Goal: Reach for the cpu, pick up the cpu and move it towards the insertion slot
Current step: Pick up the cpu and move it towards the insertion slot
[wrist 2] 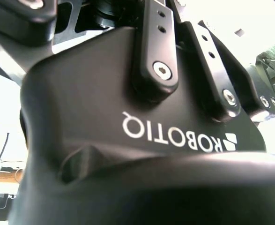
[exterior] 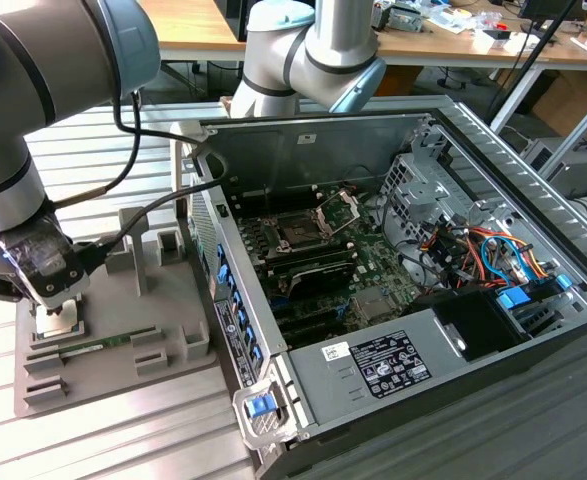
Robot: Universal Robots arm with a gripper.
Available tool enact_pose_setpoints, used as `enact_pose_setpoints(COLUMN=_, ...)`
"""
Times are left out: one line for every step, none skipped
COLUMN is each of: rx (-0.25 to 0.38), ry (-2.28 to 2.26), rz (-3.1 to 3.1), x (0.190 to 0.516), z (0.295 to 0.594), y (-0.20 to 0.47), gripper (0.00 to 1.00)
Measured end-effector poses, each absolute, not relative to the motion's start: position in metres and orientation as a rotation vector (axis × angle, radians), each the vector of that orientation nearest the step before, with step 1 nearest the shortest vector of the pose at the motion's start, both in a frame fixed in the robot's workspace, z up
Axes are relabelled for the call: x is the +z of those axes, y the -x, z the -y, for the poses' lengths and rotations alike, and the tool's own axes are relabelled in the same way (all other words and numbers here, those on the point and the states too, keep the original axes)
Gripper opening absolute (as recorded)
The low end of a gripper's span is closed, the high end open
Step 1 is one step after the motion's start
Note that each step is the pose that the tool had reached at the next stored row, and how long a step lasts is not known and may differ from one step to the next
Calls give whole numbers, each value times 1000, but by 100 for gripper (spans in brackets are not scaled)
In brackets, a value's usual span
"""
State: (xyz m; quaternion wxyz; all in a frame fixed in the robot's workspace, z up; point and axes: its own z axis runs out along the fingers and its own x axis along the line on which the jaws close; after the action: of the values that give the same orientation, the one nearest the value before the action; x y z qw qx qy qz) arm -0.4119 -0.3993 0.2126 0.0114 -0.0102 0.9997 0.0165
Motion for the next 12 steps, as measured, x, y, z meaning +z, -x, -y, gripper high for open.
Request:
enact_pose_setpoints(rx=38, ry=34, rz=-3119, x=213, z=399, y=412, gripper=11)
enact_pose_setpoints(rx=26, ry=36, rz=-3119, x=212, z=399, y=412, gripper=11)
enact_pose_setpoints(rx=7, ry=39, rz=-3119, x=212, z=399, y=412, gripper=11)
enact_pose_setpoints(rx=5, ry=39, rz=-3119, x=212, z=399, y=413, gripper=11)
enact_pose_setpoints(rx=5, ry=40, rz=-3119, x=212, z=399, y=413, gripper=11)
enact_pose_setpoints(rx=4, ry=40, rz=-3119, x=212, z=399, y=413, gripper=11)
enact_pose_setpoints(rx=4, ry=40, rz=-3119, x=212, z=399, y=414, gripper=11)
enact_pose_setpoints(rx=4, ry=41, rz=-3119, x=212, z=399, y=414, gripper=11)
enact_pose_setpoints(rx=4, ry=41, rz=-3119, x=211, z=399, y=414, gripper=11)
enact_pose_setpoints(rx=4, ry=41, rz=-3119, x=211, z=399, y=414, gripper=11)
enact_pose_setpoints(rx=4, ry=41, rz=-3119, x=211, z=399, y=414, gripper=11)
enact_pose_setpoints(rx=3, ry=41, rz=-3119, x=210, z=399, y=415, gripper=11)
